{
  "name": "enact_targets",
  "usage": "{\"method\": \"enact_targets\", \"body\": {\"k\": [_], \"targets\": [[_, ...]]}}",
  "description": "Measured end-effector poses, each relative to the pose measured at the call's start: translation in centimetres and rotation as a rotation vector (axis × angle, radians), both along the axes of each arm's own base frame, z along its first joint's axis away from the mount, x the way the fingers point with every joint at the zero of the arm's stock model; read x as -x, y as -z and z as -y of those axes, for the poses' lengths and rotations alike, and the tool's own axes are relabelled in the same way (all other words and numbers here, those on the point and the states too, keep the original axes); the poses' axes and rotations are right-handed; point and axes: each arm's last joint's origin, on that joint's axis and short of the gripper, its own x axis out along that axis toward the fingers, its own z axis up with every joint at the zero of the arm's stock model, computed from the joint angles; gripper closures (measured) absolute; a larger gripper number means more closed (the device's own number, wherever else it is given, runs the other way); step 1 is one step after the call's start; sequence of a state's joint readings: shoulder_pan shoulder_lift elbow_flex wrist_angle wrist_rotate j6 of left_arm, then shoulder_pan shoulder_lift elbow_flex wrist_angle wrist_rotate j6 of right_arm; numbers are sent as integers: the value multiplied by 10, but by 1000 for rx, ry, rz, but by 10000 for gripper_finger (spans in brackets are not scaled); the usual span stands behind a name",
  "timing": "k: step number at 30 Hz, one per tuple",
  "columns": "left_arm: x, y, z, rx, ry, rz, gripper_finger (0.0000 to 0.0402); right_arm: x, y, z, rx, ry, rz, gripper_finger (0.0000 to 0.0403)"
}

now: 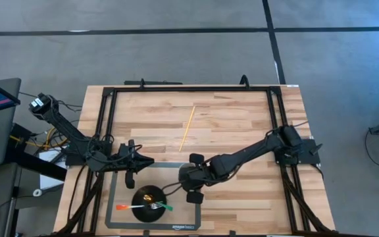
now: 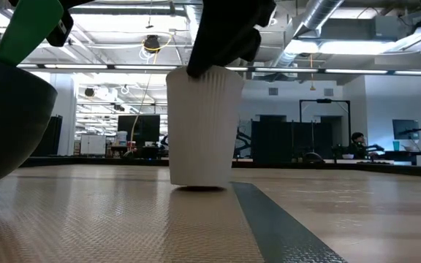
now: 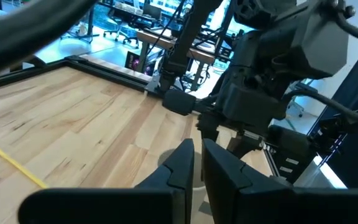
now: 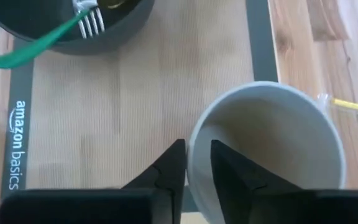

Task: Pick & Place Utensil
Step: Put the white cup on the transparent mat to the top right of the black bowl, then put the yellow straw into the white cup on the transparent mat

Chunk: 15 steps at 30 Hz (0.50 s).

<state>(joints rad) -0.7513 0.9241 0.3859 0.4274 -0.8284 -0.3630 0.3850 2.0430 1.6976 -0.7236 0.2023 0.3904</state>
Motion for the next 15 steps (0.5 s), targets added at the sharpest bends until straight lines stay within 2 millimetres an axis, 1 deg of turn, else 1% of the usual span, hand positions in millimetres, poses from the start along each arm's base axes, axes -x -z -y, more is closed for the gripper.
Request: {"method": "enact_targets", "body": {"k": [6,10,15], "targets": [[0,0,0,0,0,0,369,-6,-14,4,-55,-8,14,331],[0,0,0,0,0,0,369,-8,-29,3,-89,-19,40,331],[0,0,0,0,0,0,369,-6,-51,3,-104,-30,20,331]]}}
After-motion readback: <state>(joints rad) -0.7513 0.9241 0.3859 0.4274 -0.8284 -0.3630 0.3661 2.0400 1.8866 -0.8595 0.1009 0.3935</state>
